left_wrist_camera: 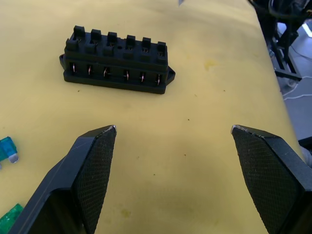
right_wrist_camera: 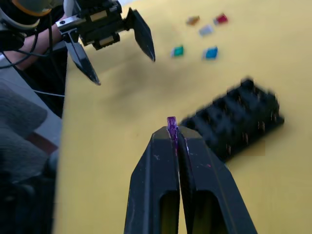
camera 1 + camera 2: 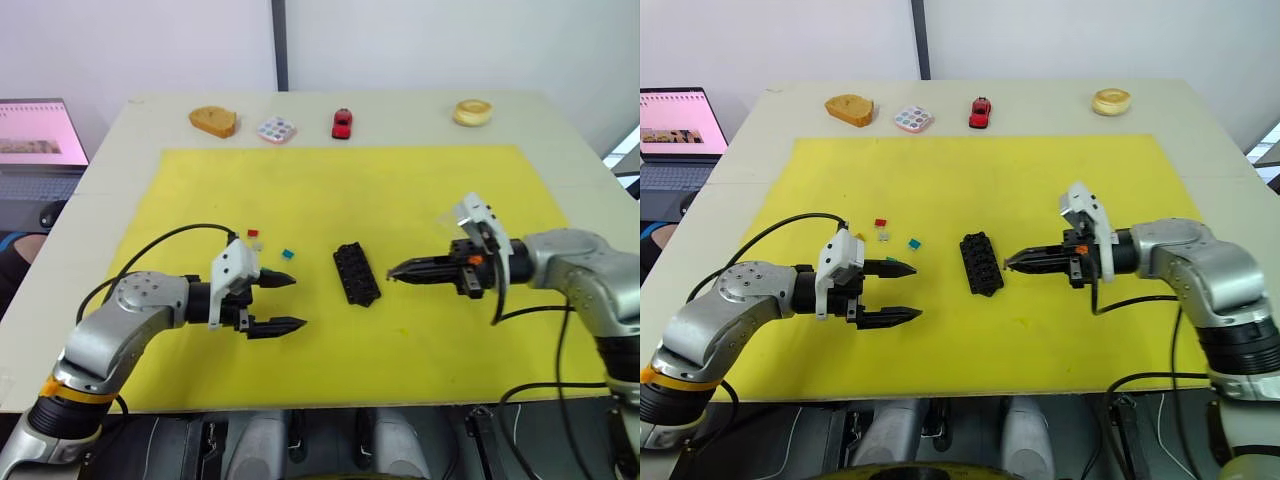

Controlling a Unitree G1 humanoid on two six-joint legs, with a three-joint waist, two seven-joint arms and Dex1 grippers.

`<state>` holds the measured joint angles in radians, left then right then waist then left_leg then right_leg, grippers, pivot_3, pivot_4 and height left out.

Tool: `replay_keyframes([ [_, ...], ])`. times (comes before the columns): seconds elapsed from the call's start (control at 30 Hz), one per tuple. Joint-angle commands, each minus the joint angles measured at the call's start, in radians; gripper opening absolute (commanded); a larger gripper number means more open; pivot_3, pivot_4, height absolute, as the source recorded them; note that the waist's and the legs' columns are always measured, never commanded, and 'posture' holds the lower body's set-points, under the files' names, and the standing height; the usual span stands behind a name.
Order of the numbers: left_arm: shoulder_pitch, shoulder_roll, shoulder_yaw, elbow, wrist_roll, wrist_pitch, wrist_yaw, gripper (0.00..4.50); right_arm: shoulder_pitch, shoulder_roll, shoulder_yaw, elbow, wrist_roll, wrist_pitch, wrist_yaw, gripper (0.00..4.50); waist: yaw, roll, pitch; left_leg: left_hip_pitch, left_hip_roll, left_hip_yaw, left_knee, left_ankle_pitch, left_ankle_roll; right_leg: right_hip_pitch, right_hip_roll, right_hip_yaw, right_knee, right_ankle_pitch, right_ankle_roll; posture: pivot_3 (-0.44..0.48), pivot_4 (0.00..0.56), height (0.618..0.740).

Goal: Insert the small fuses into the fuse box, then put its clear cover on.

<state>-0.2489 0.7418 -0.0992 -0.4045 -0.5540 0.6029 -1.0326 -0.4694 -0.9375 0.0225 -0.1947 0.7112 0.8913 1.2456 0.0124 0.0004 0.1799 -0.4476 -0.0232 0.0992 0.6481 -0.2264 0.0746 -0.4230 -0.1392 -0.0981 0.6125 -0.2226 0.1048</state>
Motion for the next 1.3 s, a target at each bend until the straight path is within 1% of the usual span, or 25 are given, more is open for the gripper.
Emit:
replay_keyframes([
  [0.03, -0.021, 0.021, 0.005, -0.04, -0.021, 0.007, -0.031, 3.99, 0.048, -0.084, 0.04, -0.055, -0.025, 0.062, 0.01, 0.03, 0.002, 0.0, 0.0, 0.0, 0.0, 0.0, 0.0, 0.0, 0.0, 0.0, 0.0, 0.0, 0.0, 0.0, 0.0, 0.0, 0.15, 0.74],
  [0.1, -0.028, 0.021, -0.002, -0.042, -0.02, 0.01, -0.034, 3.99, 0.061, -0.093, 0.058, -0.061, -0.034, 0.069, 0.002, 0.03, 0.0, 0.0, 0.0, 0.0, 0.0, 0.0, 0.0, 0.0, 0.0, 0.0, 0.0, 0.0, 0.0, 0.0, 0.0, 0.0, 0.15, 0.74],
  [0.23, -0.031, 0.011, -0.008, -0.036, -0.015, 0.011, -0.028, 3.99, 0.085, -0.057, 0.059, -0.056, -0.053, 0.04, -0.037, 0.03, 0.0, 0.0, 0.0, 0.0, 0.0, 0.002, 0.0, 0.0, 0.001, 0.0, -0.002, 0.0, 0.0, 0.0, 0.0, 0.0, 0.15, 0.74],
  [0.4, -0.02, 0.015, 0.002, -0.04, -0.014, 0.016, -0.03, 3.99, 0.037, 0.004, 0.003, -0.043, -0.007, 0.05, -0.07, 0.03, 0.0, 0.0, 0.0, 0.0, 0.0, 0.002, 0.0, 0.001, -0.001, -0.001, -0.002, 0.0, 0.0, 0.0, 0.0, 0.0, 0.15, 0.74],
  [0.47, -0.022, 0.018, 0.006, -0.037, -0.013, 0.016, -0.032, 3.99, 0.018, 0.044, -0.021, -0.059, -0.022, -0.043, -0.072, 0.03, 0.001, 0.0, 0.0, 0.0, 0.0, 0.003, 0.0, 0.001, -0.001, -0.001, -0.002, 0.0, 0.0, 0.0, 0.0, 0.0, 0.15, 0.74],
  [0.53, -0.026, 0.02, 0.007, -0.032, -0.012, 0.016, -0.034, 3.99, 0.001, 0.072, -0.018, -0.081, -0.043, -0.147, -0.043, 0.03, 0.001, 0.0, 0.0, 0.0, 0.0, 0.003, 0.001, 0.001, -0.001, -0.001, -0.001, 0.0, 0.0, 0.0, 0.0, 0.0, 0.15, 0.74],
  [0.63, -0.038, 0.018, 0.004, -0.02, -0.01, 0.013, -0.039, 3.99, -0.02, 0.098, 0.041, -0.086, -0.119, -0.306, 0.017, 0.03, 0.001, 0.0, 0.0, 0.0, 0.0, 0.003, 0.001, 0.001, -0.002, -0.001, -0.001, -0.001, 0.0, 0.0, 0.0, 0.0, 0.15, 0.74],
  [0.7, -0.046, 0.013, -0.004, -0.015, -0.006, 0.01, -0.041, 3.99, -0.051, 0.129, 0.11, -0.023, -0.225, -0.461, 0.054, 0.03, 0.0, 0.0, 0.0, 0.0, 0.0, 0.003, 0.001, 0.002, -0.003, 0.0, 0.0, -0.001, 0.0, 0.001, 0.001, 0.0, 0.15, 0.74],
  [0.77, -0.048, 0.013, -0.007, -0.015, -0.006, 0.01, -0.044, 3.99, -0.076, 0.15, 0.158, 0.051, -0.307, -0.574, 0.079, 0.03, -0.001, 0.0, 0.0, 0.0, 0.0, 0.003, 0.001, 0.002, -0.004, 0.0, 0.0, -0.001, 0.0, 0.001, 0.001, 0.0, 0.15, 0.74],
  [0.9, -0.043, 0.016, -0.004, -0.019, -0.005, 0.012, -0.042, 3.99, -0.1, 0.189, 0.189, 0.141, -0.367, -0.683, 0.101, 0.03, 0.001, 0.0, 0.0, -0.001, 0.0, 0.003, 0.002, 0.003, -0.004, 0.0, 0.001, -0.001, 0.0, 0.001, 0.001, 0.0, 0.15, 0.74],
  [1.03, -0.027, 0.016, 0.01, -0.03, -0.007, 0.015, -0.024, 3.99, -0.1, 0.202, 0.202, 0.188, -0.395, -0.714, 0.12, 0.03, 0.0, 0.0, 0.0, -0.001, 0.0, 0.003, 0.002, 0.003, -0.005, 0.003, 0.001, -0.001, 0.0, 0.002, 0.003, 0.0, 0.15, 0.74],
  [1.3, -0.002, 0.021, 0.016, -0.052, -0.014, 0.02, -0.012, 3.99, -0.095, 0.191, 0.154, 0.195, -0.36, -0.689, 0.146, 0.03, 0.0, 0.0, 0.0, 0.0, 0.0, 0.003, 0.002, 0.003, -0.005, 0.0, 0.001, -0.001, 0.0, 0.002, 0.003, 0.0, 0.15, 0.74],
])
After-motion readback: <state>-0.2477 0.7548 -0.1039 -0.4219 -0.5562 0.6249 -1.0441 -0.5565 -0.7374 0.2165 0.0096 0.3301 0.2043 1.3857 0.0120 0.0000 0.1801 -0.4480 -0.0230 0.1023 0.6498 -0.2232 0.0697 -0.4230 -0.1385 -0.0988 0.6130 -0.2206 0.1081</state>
